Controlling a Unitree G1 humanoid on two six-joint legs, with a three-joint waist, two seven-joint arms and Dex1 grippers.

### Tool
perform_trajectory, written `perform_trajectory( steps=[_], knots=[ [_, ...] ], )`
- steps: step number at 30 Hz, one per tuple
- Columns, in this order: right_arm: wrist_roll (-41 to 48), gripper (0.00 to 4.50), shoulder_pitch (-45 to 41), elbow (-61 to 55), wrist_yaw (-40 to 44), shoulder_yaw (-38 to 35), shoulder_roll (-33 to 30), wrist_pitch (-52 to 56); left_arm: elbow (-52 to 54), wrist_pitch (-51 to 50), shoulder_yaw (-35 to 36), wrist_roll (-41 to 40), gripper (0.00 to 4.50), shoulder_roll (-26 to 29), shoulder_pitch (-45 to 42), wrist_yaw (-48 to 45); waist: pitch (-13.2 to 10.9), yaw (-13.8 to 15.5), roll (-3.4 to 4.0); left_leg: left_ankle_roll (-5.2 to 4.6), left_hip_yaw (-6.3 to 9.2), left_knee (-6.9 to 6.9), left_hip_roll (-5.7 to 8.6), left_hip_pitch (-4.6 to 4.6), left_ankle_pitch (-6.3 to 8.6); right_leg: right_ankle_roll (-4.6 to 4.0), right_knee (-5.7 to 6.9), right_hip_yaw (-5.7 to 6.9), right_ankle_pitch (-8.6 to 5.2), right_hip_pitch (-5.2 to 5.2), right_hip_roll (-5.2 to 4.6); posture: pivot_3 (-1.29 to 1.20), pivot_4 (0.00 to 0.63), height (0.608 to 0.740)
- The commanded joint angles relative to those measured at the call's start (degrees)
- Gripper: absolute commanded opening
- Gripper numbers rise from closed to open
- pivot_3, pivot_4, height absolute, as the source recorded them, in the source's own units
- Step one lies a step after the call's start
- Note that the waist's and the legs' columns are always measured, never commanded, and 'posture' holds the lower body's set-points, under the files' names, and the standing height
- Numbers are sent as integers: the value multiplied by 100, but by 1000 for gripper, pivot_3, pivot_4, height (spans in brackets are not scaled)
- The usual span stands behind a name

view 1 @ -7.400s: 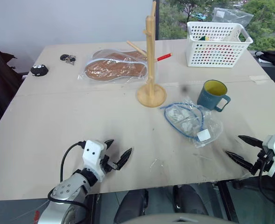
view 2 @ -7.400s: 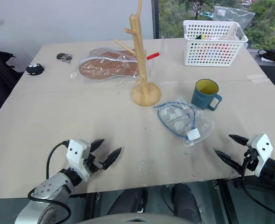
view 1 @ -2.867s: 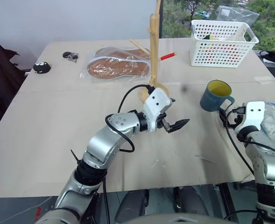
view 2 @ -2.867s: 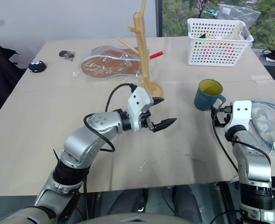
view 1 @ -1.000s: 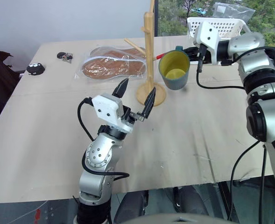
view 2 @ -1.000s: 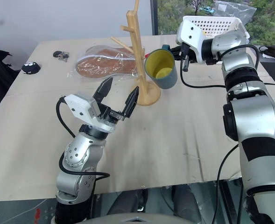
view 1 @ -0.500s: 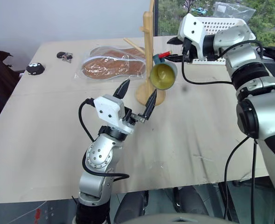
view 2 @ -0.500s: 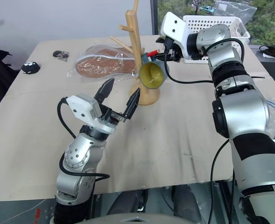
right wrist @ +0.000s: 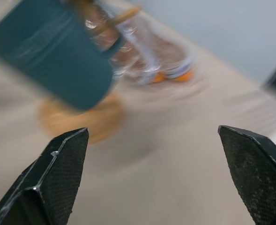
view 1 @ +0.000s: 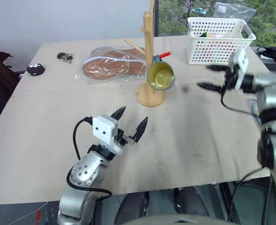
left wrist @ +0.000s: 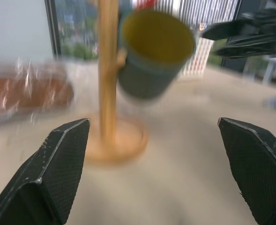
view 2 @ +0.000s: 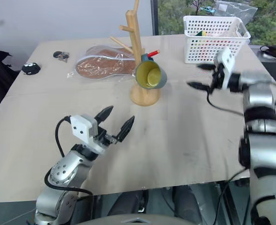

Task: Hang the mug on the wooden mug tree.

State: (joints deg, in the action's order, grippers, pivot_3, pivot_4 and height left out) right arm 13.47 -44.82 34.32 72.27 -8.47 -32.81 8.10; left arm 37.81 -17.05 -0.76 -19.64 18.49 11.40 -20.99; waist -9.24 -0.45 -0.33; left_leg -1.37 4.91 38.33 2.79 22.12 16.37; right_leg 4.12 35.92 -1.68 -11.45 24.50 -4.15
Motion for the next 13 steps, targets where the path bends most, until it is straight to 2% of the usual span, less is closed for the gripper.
perform_trajectory(
  steps=[1,3,5,7,8,10,13],
  knots=[
    [814,4459,2513,-3329,-901,-497,212,1124,1,-255,323,-203,4500,366,593,-311,12,59,19,0,12,-9,0,14,0,-1,-7,6,-1,8,-1,0,150,740],
    [925,4459,3727,-4308,-1526,-678,510,1291,-69,-322,393,-353,4500,437,850,-426,13,107,39,0,1,-13,5,23,0,-1,-7,0,-2,27,-2,0,150,740],
    [841,4459,4573,-4799,-1920,-686,745,1127,-138,-316,406,-345,4500,478,1019,-503,10,48,39,-2,-20,-2,7,24,0,3,-5,-19,2,32,-1,0,150,740],
    [804,4459,5173,-5163,-2272,-599,988,1043,-173,-259,401,-287,4500,510,1144,-564,17,19,23,-30,-43,0,8,-32,16,9,-10,-39,8,-22,2,0,150,740],
    [744,4459,5413,-5285,-2396,-515,1077,975,-175,-249,402,-278,4500,509,1180,-574,19,7,11,-31,-38,-1,4,-79,19,-4,-18,-30,-13,-77,4,0,150,740],
    [619,4459,5753,-5416,-2544,-351,1172,832,-143,-258,411,-276,4500,491,1231,-560,24,-31,-8,-34,-38,-4,-6,-139,27,27,-22,-27,-37,-130,9,0,150,740],
    [614,4459,5841,-5431,-2759,-281,1248,702,-109,-273,408,-237,4500,509,1275,-548,24,-43,-6,-38,-47,0,-6,-146,24,29,-21,-29,-36,-133,7,0,150,740]
  ],
)
